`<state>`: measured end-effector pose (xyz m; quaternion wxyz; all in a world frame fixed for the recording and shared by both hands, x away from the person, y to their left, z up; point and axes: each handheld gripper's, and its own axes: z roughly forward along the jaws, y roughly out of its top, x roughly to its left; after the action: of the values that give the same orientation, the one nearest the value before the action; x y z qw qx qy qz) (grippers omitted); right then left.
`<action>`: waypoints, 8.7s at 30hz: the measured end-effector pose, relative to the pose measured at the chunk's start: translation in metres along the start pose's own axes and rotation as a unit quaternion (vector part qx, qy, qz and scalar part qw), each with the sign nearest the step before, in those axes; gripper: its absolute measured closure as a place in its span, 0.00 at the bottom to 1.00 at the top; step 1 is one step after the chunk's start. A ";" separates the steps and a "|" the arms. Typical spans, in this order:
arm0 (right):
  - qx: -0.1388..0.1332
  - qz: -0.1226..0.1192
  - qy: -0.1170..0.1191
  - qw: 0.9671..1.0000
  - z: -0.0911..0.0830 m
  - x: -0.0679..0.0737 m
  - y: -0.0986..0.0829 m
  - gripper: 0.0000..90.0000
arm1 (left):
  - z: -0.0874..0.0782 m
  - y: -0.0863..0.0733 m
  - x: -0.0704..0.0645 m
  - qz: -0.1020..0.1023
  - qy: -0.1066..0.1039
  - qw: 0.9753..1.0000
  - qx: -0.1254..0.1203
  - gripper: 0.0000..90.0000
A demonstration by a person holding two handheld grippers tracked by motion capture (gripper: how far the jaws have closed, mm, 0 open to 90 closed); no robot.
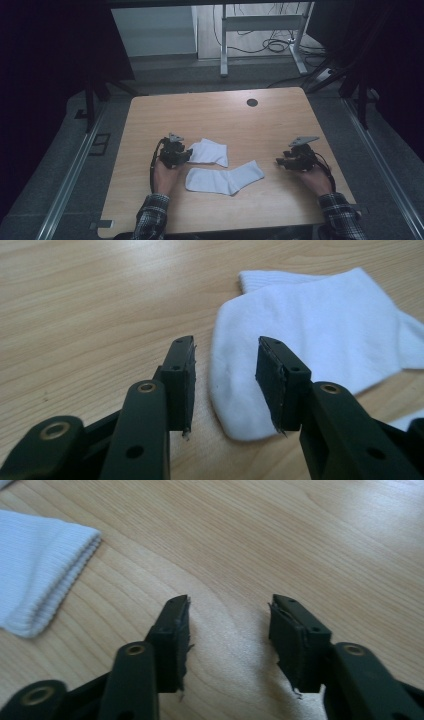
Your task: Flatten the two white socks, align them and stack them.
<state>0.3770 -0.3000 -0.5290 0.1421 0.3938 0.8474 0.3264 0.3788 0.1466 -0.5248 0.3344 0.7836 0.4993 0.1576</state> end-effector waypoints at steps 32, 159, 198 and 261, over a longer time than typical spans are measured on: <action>-0.025 -0.009 -0.001 1.000 0.009 0.005 -0.005 0.21 | 0.002 0.159 -0.105 0.055 -0.090 0.993 -0.057 0.94; -0.021 0.021 0.008 1.000 0.085 0.015 0.117 0.88 | 0.013 -0.007 0.009 0.027 -0.018 0.999 -0.030 0.94; -0.049 -0.023 0.105 0.993 -0.024 0.080 0.047 0.89 | -0.085 -0.053 -0.038 0.060 -0.064 0.995 -0.040 0.94; 0.014 -0.036 0.078 0.996 0.017 0.089 0.023 0.84 | -0.041 -0.063 -0.049 0.053 -0.063 0.997 0.016 0.89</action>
<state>0.3409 -0.2139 -0.5248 0.0821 0.3388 0.8737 0.3392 0.2900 0.1361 -0.5338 0.3435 0.8225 0.4377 0.1176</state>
